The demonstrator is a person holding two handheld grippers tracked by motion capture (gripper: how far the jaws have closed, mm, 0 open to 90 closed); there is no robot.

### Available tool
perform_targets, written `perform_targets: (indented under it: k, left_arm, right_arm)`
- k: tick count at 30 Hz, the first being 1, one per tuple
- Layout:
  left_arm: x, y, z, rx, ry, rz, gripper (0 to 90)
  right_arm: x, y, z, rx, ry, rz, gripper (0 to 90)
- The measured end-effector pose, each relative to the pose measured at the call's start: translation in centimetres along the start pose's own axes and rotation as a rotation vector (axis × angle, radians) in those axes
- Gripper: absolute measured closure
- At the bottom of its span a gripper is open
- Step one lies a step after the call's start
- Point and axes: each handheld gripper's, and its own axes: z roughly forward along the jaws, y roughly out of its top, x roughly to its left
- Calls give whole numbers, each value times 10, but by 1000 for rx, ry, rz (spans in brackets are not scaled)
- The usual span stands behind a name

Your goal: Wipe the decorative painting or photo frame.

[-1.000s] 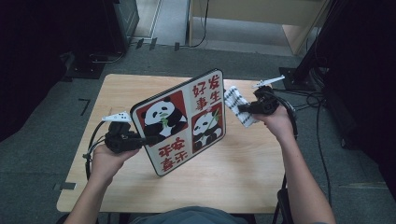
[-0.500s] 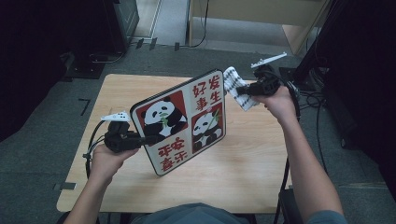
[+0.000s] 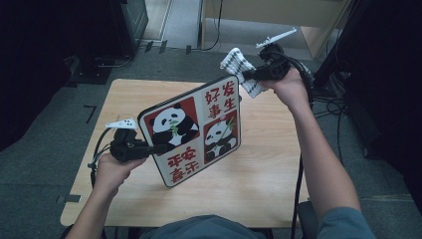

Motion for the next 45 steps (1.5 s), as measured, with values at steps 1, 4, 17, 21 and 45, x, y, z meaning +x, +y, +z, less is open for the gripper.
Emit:
perform_targets:
  k: [1, 4, 17, 21, 45]
  left_arm:
    - [0, 0, 0, 1, 0, 0, 777]
    - [0, 0, 0, 1, -1, 1, 777]
    - [0, -1, -2, -4, -3, -14, 776]
    - [0, -2, -2, -2, 0, -11, 776]
    - [3, -2, -6, 8, -17, 14, 784]
  right_arm:
    - [2, 2, 0, -1, 1, -13, 799]
    - [6, 7, 0, 17, 4, -30, 799]
    - [26, 31, -9, 50, 35, -112, 800]
    - [28, 23, -6, 31, 46, -103, 801]
    - [46, -20, 3, -31, 45, -102, 800]
